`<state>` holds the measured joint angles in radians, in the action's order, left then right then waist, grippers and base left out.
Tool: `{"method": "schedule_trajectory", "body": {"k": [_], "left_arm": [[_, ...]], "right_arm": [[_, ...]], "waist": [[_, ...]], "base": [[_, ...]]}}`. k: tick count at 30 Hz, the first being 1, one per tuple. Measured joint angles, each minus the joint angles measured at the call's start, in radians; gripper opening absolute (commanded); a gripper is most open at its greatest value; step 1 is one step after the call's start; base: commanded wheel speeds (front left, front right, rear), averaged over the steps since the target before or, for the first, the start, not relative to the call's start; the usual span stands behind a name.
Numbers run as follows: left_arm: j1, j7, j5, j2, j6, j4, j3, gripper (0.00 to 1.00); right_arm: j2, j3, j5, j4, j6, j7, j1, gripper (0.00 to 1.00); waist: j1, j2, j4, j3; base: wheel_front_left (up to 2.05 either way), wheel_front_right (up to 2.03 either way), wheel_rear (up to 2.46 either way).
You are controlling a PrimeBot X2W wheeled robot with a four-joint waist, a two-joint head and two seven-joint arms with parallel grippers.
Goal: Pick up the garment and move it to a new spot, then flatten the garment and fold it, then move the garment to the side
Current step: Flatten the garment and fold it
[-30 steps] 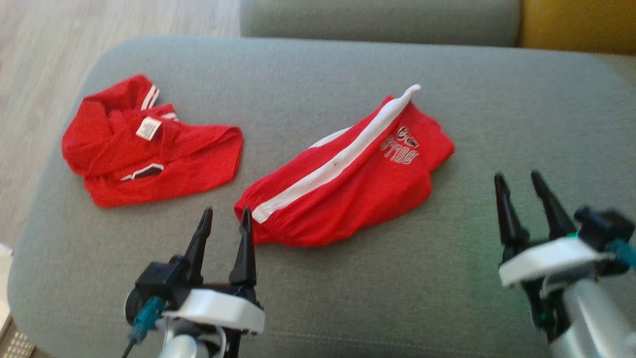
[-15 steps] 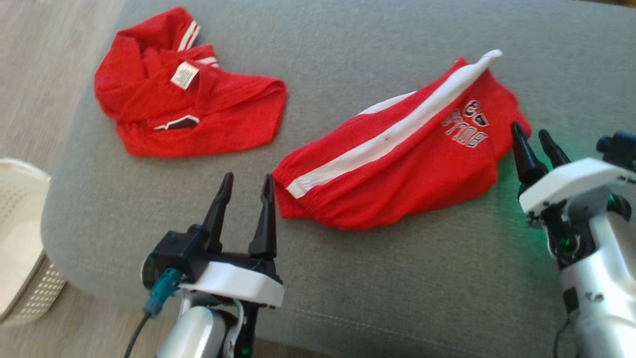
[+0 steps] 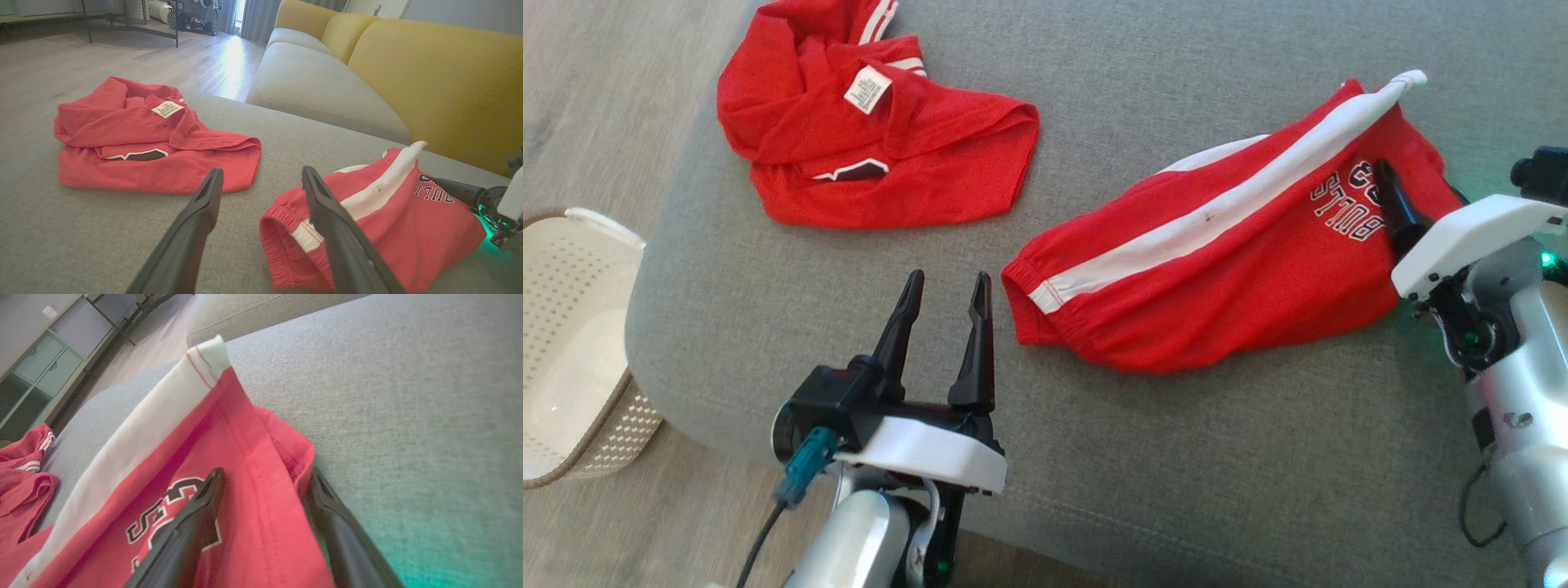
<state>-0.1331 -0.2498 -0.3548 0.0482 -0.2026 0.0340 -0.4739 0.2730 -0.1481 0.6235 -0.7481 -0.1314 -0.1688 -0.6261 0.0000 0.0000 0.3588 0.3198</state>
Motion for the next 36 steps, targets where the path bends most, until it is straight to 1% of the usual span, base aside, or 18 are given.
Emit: {"method": "schedule_trajectory", "body": {"k": [1, 2, 3, 6, 11, 19, 23, 27, 31, 33, 36], "left_arm": [[0.0, 0.0, 0.0, 0.0, 0.0, 0.0, -0.001, 1.0], [0.0, 0.0, 0.0, 0.0, 0.0, 0.0, -0.001, 1.0], [0.0, 0.0, 0.0, 0.0, 0.0, 0.0, -0.001, 1.0], [0.0, 0.0, 0.0, 0.0, -0.001, 0.001, -0.001, 1.0], [0.0, 0.0, 0.0, 0.0, -0.001, 0.005, 0.001, 1.0], [0.004, 0.0, 0.0, 0.0, 0.002, 0.01, 0.001, 1.0], [0.01, 0.0, 0.0, 0.0, 0.002, 0.021, 0.003, 1.0], [0.014, 0.0, 0.0, 0.0, 0.009, 0.023, 0.006, 1.0], [0.049, 0.0, 0.0, 0.0, 0.011, 0.027, 0.011, 1.0], [0.059, 0.0, 0.0, 0.0, 0.011, 0.029, 0.018, 1.0], [0.061, 0.0, 0.001, 0.001, 0.012, 0.028, 0.033, 1.0]], "right_arm": [[0.003, -0.009, 0.0, -0.006, 0.0, 0.0, -0.005, 1.0], [0.007, -0.02, 0.0, -0.008, 0.0, -0.004, -0.009, 0.73], [0.012, -0.032, 0.001, -0.011, 0.0, -0.004, -0.013, 0.0], [0.024, -0.064, 0.001, -0.03, 0.0, 0.003, -0.02, 0.0], [0.028, -0.086, -0.001, -0.066, 0.0, 0.065, -0.02, 0.0], [0.086, -0.059, -0.058, -0.16, 0.0, 0.173, -0.045, 0.0], [0.117, 0.009, -0.126, -0.258, 0.0, 0.226, -0.066, 0.0], [0.147, 0.127, -0.173, -0.38, 0.0, 0.282, -0.081, 0.0], [0.164, 0.235, -0.215, -0.5, 0.0, 0.341, -0.083, 0.0], [0.17, 0.279, -0.232, -0.534, 0.0, 0.359, -0.082, 0.0], [0.17, 0.321, -0.267, -0.55, 0.0, 0.372, -0.082, 0.0]], "waist": [[0.0, 0.0, 0.003, 0.001], [0.0, 0.0, 0.005, 0.002], [0.0, 0.0, 0.007, 0.001], [0.0, 0.0, 0.008, -0.004], [0.0, 0.0, -0.004, -0.023], [0.0, 0.0, -0.034, -0.063], [0.0, 0.0, -0.046, -0.087], [0.0, 0.0, -0.057, -0.108], [0.0, 0.0, -0.069, -0.133], [0.0, 0.0, -0.076, -0.144], [0.0, 0.0, -0.091, -0.154]], "base": [[0.0, 0.0, 0.0], [0.0, 0.0, 0.0], [0.0, 0.0, 0.0], [0.0, 0.0, 0.0], [0.0, 0.0, 0.0], [0.0, 0.0, 0.0], [0.0, 0.0, 0.0], [0.0, 0.0, 0.0], [0.0, 0.0, 0.0], [0.0, 0.0, 0.0], [0.0, 0.0, 0.0]]}}
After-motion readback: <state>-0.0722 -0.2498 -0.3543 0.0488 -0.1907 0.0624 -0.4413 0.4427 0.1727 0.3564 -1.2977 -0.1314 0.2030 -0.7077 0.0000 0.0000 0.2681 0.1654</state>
